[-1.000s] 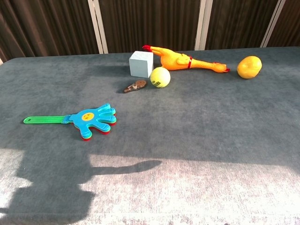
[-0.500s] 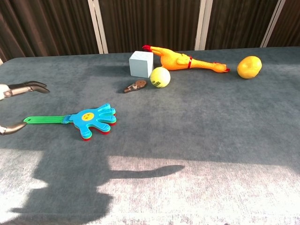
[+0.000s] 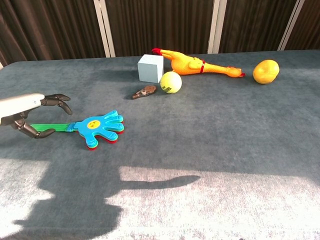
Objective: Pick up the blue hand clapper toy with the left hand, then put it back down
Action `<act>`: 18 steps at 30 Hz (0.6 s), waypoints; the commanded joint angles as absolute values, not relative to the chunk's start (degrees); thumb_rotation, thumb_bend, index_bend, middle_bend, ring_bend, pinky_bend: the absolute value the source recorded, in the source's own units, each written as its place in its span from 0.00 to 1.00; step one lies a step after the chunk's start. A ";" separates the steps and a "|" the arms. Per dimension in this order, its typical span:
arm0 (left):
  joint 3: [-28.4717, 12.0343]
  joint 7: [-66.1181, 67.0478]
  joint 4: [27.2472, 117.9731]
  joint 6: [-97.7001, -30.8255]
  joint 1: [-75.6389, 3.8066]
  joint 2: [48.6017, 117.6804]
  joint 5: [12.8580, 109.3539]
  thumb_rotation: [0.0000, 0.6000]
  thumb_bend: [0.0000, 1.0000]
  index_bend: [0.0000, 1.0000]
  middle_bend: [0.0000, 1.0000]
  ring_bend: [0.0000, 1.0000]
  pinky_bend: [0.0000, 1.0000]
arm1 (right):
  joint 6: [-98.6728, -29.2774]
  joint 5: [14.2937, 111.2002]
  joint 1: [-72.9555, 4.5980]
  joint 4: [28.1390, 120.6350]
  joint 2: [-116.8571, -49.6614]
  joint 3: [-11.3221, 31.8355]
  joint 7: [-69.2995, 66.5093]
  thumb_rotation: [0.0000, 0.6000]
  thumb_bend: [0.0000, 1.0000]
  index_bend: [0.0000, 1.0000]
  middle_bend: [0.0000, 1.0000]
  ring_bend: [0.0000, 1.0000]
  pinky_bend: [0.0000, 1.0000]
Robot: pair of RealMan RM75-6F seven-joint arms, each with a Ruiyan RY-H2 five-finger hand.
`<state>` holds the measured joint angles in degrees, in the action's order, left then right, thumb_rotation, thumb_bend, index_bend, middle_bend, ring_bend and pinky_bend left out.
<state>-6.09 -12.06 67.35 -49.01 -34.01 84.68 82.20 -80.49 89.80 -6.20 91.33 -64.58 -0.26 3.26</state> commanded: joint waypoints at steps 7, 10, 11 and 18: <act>-6.37 -11.90 62.41 -45.91 -36.39 88.26 79.47 1.00 0.42 0.28 0.00 0.00 0.00 | -79.97 89.77 -6.23 92.11 -63.69 -0.62 2.55 1.00 0.19 0.00 0.00 0.00 0.00; -6.08 -12.19 61.75 -45.82 -36.81 88.93 79.71 1.00 0.42 0.29 0.00 0.00 0.00 | -79.89 89.40 -6.23 92.18 -63.56 -0.49 2.53 1.00 0.19 0.00 0.00 0.00 0.00; -5.93 -12.28 61.59 -45.98 -36.94 89.18 79.90 1.00 0.42 0.29 0.00 0.00 0.00 | -79.83 89.21 -6.24 92.20 -63.52 -0.41 2.57 1.00 0.19 0.00 0.00 0.00 0.00; -5.44 -13.02 59.79 -46.50 -37.50 90.86 80.25 1.00 0.42 0.32 0.00 0.00 0.00 | -79.98 89.21 -6.15 92.56 -63.10 -0.43 2.18 1.00 0.19 0.00 0.00 0.00 0.00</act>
<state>-5.49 -12.89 59.94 -46.39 -37.43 90.71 80.19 -79.96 89.19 -6.16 92.54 -63.12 -0.42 2.19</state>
